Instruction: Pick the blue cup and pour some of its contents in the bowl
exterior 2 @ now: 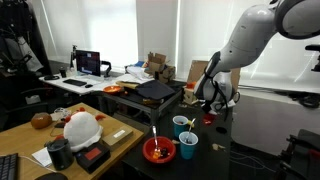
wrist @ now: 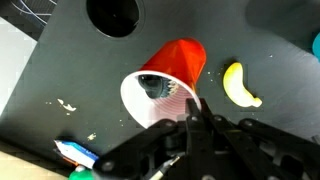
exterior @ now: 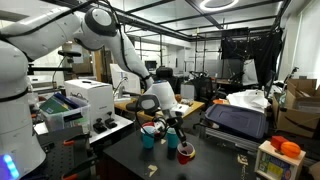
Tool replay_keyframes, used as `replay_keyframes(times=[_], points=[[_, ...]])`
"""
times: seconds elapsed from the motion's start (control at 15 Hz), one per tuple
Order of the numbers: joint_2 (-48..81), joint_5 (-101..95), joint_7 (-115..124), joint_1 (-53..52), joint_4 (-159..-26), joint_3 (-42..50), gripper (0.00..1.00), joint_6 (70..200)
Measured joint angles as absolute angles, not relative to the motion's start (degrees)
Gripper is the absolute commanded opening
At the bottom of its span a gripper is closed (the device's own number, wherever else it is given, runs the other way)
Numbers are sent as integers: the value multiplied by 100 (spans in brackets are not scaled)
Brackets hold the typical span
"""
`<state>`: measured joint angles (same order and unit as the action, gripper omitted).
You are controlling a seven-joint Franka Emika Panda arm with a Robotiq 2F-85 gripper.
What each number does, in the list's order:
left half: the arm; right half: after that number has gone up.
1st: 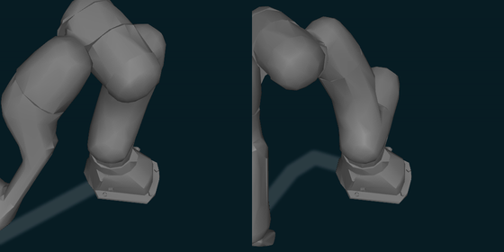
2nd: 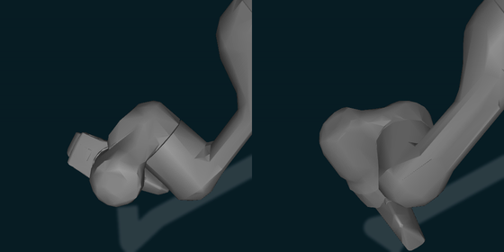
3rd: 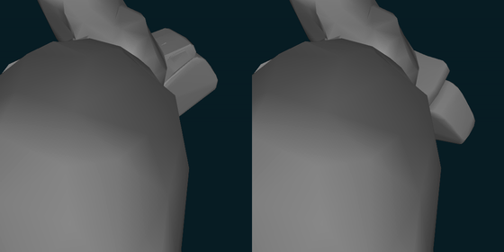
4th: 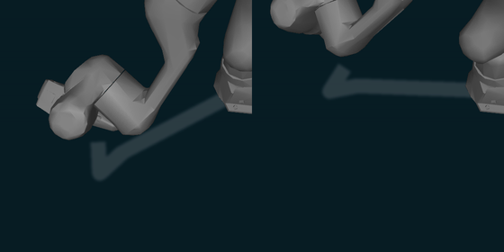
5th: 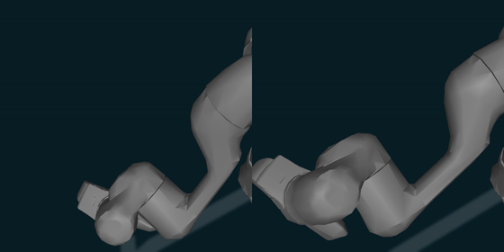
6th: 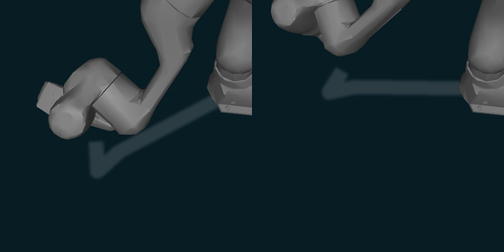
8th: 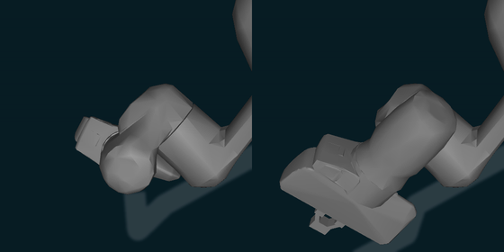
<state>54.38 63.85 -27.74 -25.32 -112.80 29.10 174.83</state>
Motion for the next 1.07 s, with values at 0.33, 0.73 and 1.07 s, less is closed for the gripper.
replay_keyframes(times=[0.33,0.73,1.07], points=[[5834,5535,-1721,-3028,-10934,3336,1,17083],[6091,2599,855,-2431,-10503,3081,1,17085],[6333,1535,1844,-1996,-10094,3048,1,17070]])
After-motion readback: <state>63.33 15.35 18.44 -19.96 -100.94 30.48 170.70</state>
